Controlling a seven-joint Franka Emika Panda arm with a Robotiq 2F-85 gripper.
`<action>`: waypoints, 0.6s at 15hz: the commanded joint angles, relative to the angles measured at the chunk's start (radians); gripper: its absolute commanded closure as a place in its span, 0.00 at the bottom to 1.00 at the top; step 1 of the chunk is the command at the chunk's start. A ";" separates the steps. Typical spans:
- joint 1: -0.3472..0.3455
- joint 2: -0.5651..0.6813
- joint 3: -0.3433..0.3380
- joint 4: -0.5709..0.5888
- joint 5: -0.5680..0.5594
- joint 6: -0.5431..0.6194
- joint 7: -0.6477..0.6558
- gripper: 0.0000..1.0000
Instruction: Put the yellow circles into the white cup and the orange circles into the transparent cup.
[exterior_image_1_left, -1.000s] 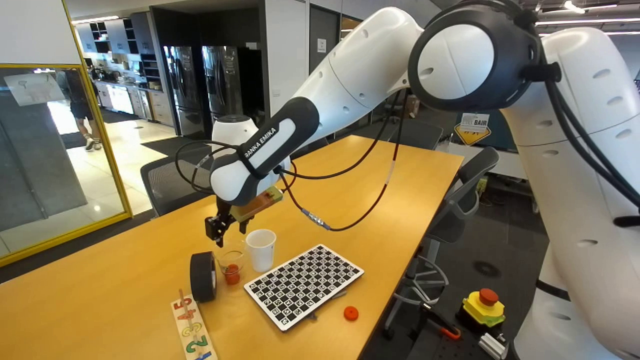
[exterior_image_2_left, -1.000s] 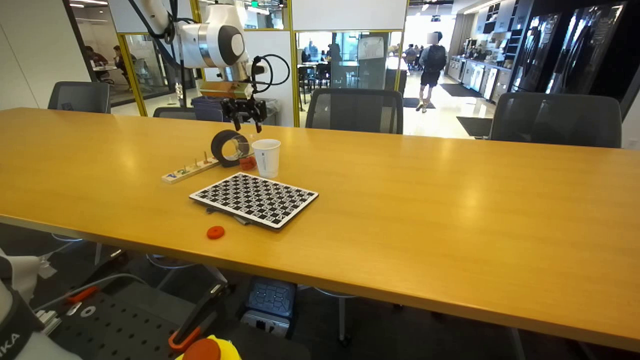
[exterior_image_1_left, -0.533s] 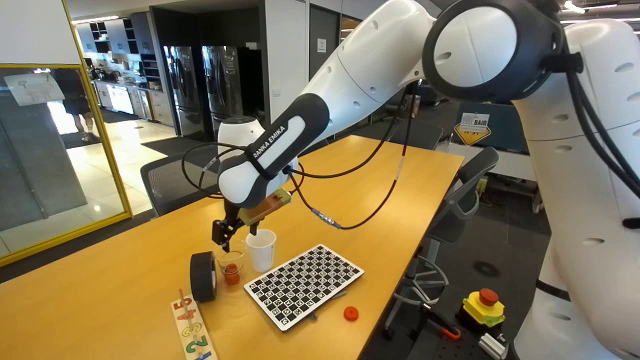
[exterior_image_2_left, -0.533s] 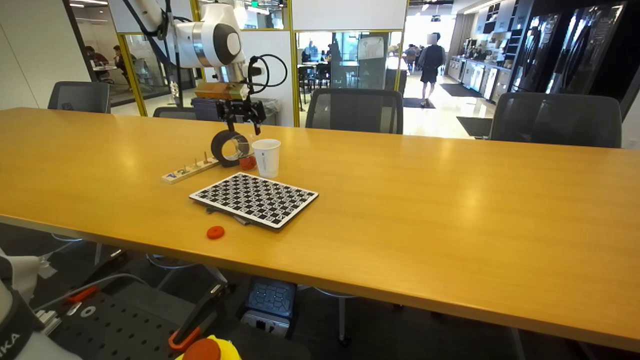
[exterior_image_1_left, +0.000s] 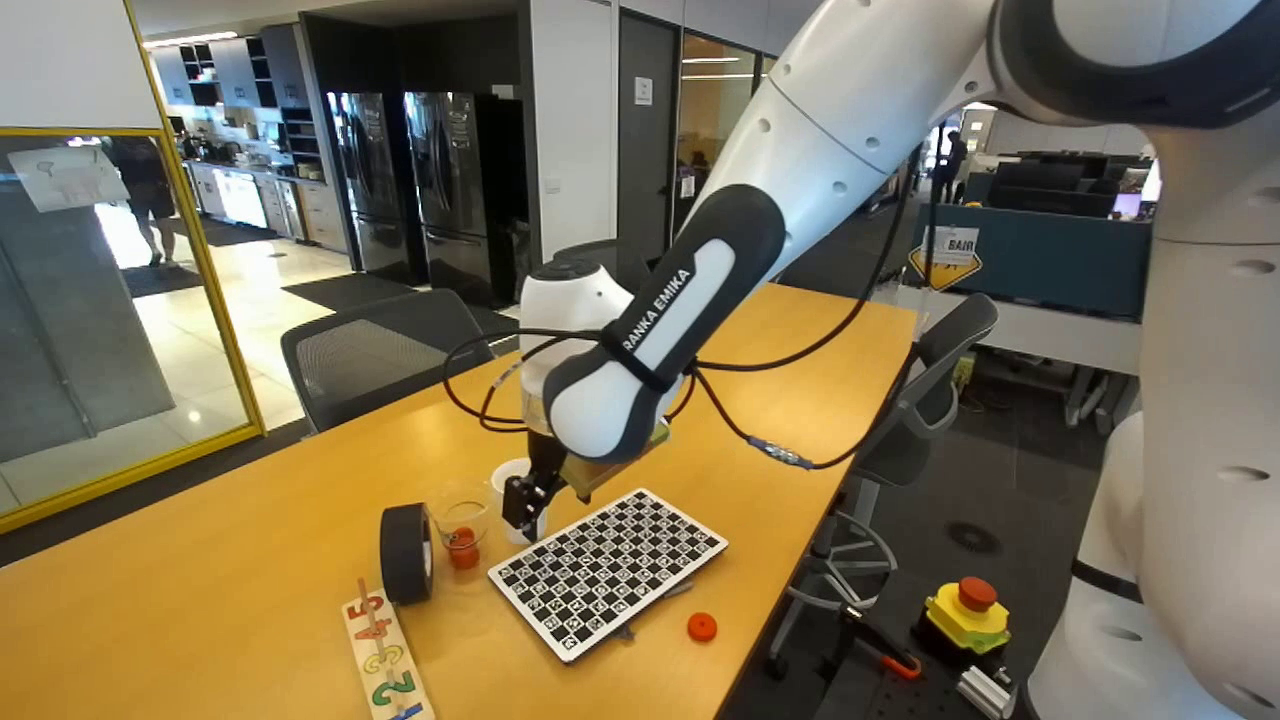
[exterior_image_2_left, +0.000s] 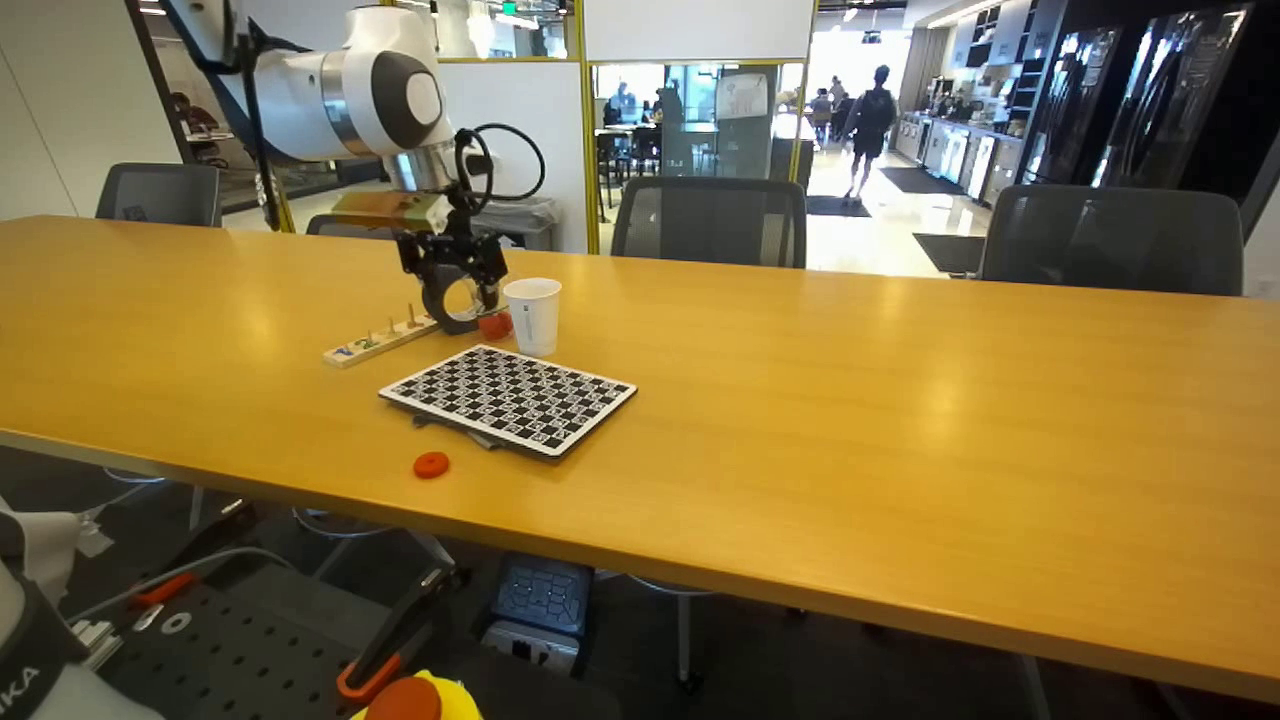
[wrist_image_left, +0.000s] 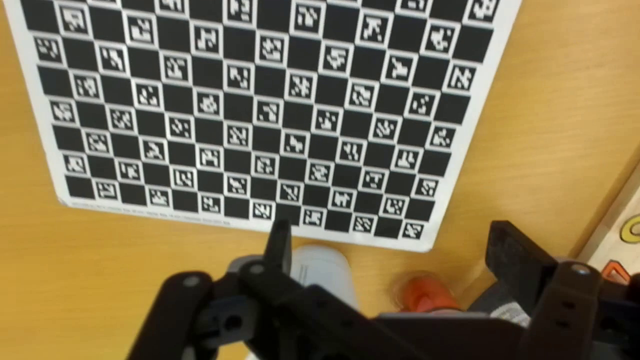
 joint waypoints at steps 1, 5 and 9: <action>-0.001 -0.130 -0.017 -0.201 -0.045 0.077 0.086 0.00; -0.016 -0.160 -0.012 -0.296 -0.042 0.096 0.149 0.00; -0.032 -0.170 -0.011 -0.358 -0.020 0.102 0.204 0.00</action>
